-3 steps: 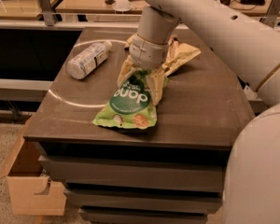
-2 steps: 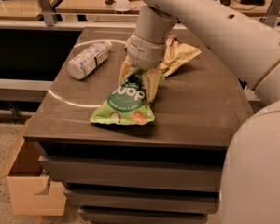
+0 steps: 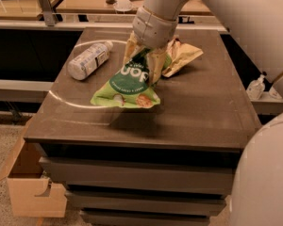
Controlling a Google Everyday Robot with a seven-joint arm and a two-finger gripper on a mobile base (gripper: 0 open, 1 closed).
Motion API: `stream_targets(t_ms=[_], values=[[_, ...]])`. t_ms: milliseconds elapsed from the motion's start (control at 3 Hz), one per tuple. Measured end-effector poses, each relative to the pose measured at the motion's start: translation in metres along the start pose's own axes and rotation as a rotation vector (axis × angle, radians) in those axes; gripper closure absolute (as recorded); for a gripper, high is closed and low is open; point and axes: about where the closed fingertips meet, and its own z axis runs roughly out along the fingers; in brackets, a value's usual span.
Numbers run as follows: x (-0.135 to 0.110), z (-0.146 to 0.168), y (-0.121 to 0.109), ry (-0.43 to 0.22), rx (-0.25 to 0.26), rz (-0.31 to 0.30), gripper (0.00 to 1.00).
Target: Pick green rice chip bag
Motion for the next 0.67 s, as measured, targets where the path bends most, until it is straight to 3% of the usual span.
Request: stream_targets(t_ms=[333, 667], values=[[0.0007, -0.0224, -0.0174, 0.036, 0.086, 0.000, 1.00], [0.0020, -0.0214, -0.0220, 0.040, 0.101, -0.001, 1.00]])
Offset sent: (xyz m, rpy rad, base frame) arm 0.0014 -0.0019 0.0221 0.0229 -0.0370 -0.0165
